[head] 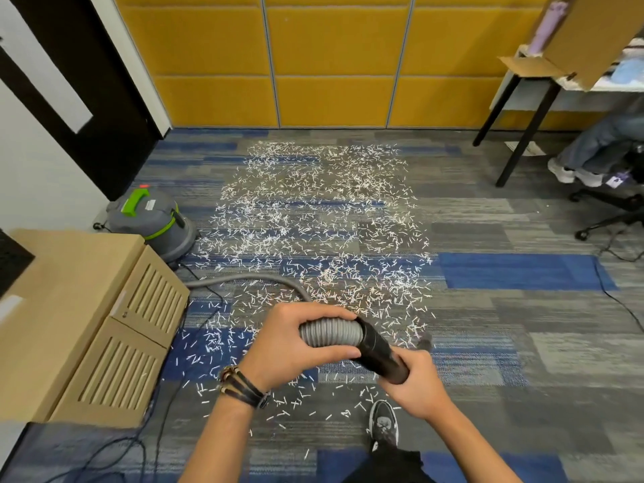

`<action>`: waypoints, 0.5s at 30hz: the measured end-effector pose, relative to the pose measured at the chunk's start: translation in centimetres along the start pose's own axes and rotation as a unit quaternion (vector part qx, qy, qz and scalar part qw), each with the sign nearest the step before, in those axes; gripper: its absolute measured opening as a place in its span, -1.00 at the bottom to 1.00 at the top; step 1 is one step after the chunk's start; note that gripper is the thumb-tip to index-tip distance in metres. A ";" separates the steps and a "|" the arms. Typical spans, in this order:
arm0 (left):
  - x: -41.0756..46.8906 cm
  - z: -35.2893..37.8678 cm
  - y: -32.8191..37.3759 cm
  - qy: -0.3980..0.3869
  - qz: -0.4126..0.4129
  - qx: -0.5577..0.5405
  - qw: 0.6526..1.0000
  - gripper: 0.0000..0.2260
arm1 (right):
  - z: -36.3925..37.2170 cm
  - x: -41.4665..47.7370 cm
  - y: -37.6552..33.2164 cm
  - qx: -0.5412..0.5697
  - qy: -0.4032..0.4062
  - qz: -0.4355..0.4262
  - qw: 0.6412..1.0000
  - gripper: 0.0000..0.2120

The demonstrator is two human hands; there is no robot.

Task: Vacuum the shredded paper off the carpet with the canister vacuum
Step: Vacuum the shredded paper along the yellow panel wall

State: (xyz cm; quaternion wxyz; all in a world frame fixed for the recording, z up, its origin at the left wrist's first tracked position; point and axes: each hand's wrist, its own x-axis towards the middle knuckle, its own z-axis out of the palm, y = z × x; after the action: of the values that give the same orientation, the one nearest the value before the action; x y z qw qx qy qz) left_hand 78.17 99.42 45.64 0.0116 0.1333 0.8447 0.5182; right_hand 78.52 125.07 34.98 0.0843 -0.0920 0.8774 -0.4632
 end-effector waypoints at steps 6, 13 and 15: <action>-3.9 -0.4 -0.9 0.061 -0.011 -0.006 0.998 -0.60 | 1.6 -0.7 -1.2 -0.039 0.010 -0.008 0.999 -0.82; -7.8 -1.6 -3.4 -0.002 -0.052 -0.029 0.998 -0.62 | 6.6 -4.0 -1.4 -0.032 -0.012 0.021 0.999 -0.87; -8.6 -2.3 -3.8 -0.002 -0.048 -0.036 0.998 -0.61 | 7.3 -4.9 -1.9 -0.029 -0.013 0.019 0.999 -0.80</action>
State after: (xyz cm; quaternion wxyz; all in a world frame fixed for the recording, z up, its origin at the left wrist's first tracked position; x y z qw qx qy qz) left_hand 85.30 93.80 42.37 0.0429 0.0936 0.8310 0.5466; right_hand 85.14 119.40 32.81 0.1019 -0.0840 0.8909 -0.4345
